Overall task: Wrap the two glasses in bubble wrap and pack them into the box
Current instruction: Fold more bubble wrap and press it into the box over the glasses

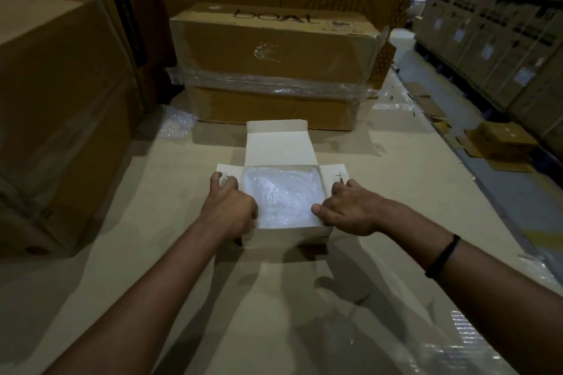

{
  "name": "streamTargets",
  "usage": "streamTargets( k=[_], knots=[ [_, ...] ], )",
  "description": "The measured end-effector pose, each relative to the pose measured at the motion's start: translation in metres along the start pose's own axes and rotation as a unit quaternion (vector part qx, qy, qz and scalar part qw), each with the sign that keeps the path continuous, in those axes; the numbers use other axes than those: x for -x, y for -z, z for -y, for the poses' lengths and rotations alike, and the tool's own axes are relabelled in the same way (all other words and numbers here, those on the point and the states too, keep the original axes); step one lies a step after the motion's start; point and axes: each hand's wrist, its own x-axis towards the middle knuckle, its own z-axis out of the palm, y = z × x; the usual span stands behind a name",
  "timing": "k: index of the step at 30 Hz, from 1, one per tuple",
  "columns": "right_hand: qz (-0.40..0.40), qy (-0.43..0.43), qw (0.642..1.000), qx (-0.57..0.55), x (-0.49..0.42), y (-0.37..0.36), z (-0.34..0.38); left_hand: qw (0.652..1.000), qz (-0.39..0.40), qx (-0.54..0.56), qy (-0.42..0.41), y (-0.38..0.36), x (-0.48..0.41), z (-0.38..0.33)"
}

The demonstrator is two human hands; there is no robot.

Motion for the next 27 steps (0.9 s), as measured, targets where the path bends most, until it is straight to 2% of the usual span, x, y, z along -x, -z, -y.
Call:
streamTargets(
  k=[6,8,11,13,16,23,27],
  knots=[
    [0.058,-0.027,0.997,-0.049,-0.004,0.006,-0.002,0.999,0.034,-0.033,0.006,0.001,-0.013,-0.004],
    [0.021,-0.043,0.996,-0.075,-0.005,0.016,-0.005,0.999,0.032,0.005,0.016,0.002,-0.017,-0.001],
    [-0.079,-0.042,0.994,0.069,-0.011,0.019,-0.005,0.999,0.017,0.015,0.031,0.002,-0.020,-0.001],
    [-0.076,-0.046,0.987,0.135,-0.018,0.009,-0.001,0.999,0.027,-0.013,0.027,0.001,-0.019,-0.003],
    [-0.079,-0.061,0.982,0.161,-0.023,-0.001,0.004,0.998,0.045,-0.046,0.015,0.001,-0.016,-0.005],
    [-0.075,-0.083,0.980,0.166,-0.025,-0.002,0.008,0.993,0.027,-0.115,0.001,0.007,-0.019,-0.007],
    [-0.068,-0.073,0.979,0.180,-0.028,-0.004,0.007,0.996,0.002,-0.086,0.025,0.010,-0.016,-0.005]
  ],
)
